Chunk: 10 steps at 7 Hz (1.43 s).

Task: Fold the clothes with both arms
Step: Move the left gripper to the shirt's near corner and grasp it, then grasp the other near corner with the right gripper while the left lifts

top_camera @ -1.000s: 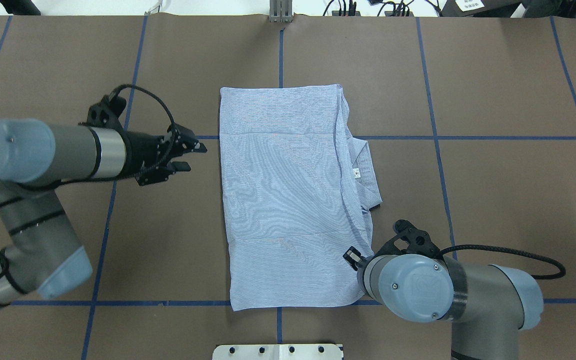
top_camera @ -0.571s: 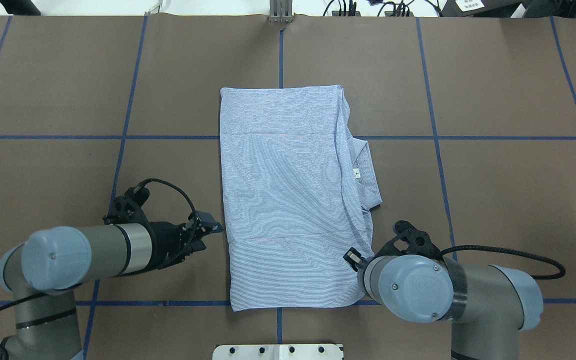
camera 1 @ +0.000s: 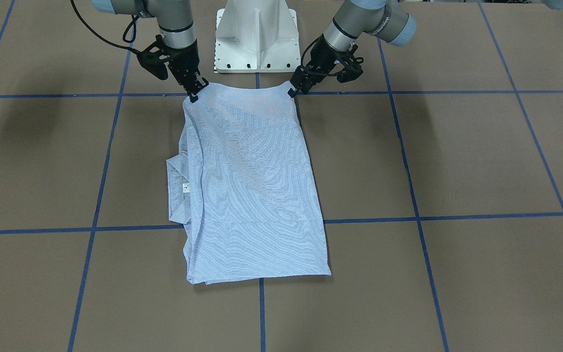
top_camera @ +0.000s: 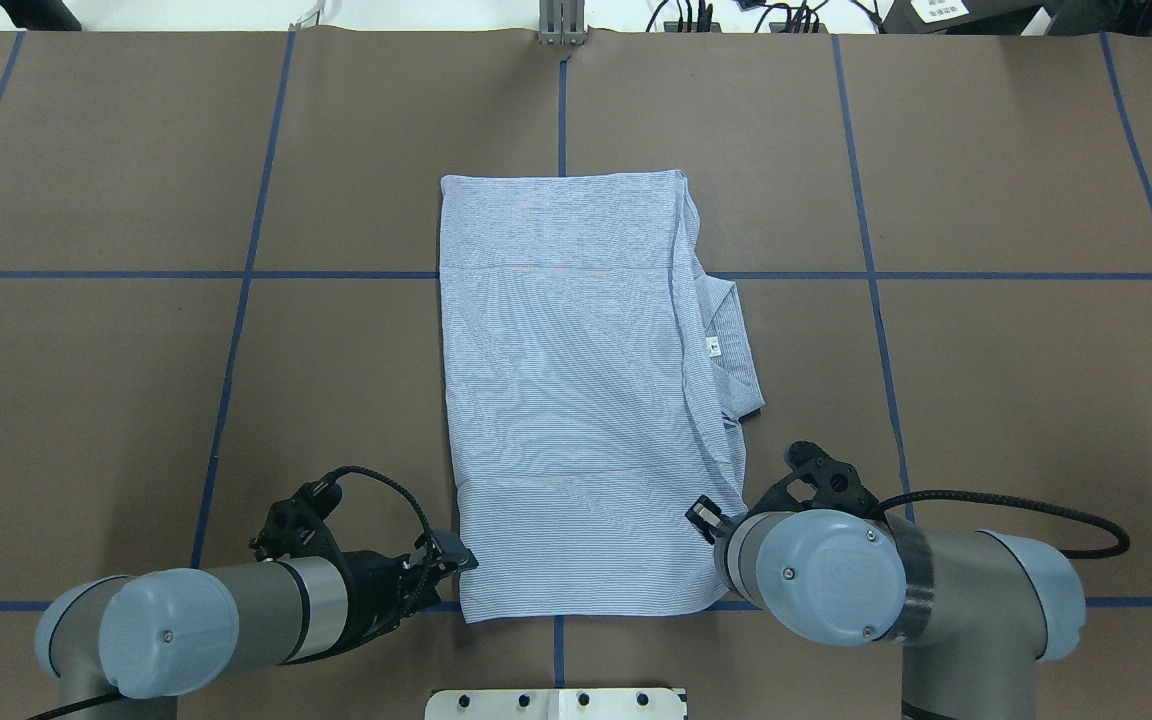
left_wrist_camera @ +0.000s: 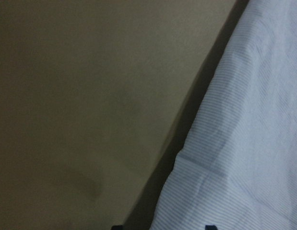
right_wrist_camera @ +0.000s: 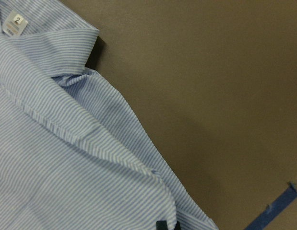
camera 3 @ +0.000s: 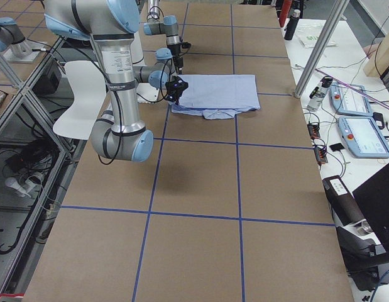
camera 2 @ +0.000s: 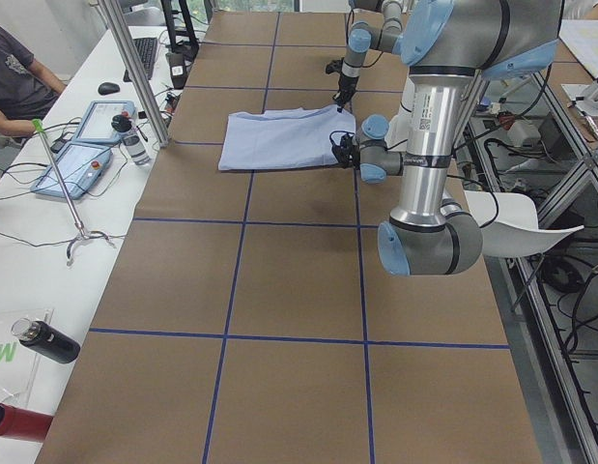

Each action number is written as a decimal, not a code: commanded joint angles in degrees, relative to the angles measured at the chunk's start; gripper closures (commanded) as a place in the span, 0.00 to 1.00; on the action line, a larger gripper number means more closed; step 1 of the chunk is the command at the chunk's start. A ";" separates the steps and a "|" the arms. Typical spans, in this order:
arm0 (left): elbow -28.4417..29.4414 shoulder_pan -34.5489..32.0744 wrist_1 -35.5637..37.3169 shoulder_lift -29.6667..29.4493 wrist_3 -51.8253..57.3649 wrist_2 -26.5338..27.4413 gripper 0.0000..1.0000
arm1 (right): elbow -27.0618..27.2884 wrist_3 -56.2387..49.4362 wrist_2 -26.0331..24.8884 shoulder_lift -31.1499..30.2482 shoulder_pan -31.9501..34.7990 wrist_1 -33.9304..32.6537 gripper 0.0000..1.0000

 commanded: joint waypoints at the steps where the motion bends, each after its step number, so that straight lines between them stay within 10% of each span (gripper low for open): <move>1: 0.61 2.56 0.02 -0.92 -0.09 0.08 0.37 | 0.04 0.00 0.12 0.06 0.00 0.00 1.00; 3: 1.06 2.75 0.02 -1.01 -0.18 0.08 0.42 | -0.05 -0.18 0.03 -0.02 0.00 0.00 1.00; 4: 1.06 2.75 0.11 -1.27 -0.53 0.16 0.59 | -0.05 -0.26 0.03 -0.02 0.00 0.00 1.00; 5: 0.97 2.75 0.11 -1.27 -2.10 0.25 1.00 | -0.13 -0.35 0.03 -0.11 0.00 0.00 1.00; 10: -5.32 1.08 0.28 -1.10 -2.12 0.25 1.00 | 0.30 -0.44 0.12 -0.11 0.26 0.00 1.00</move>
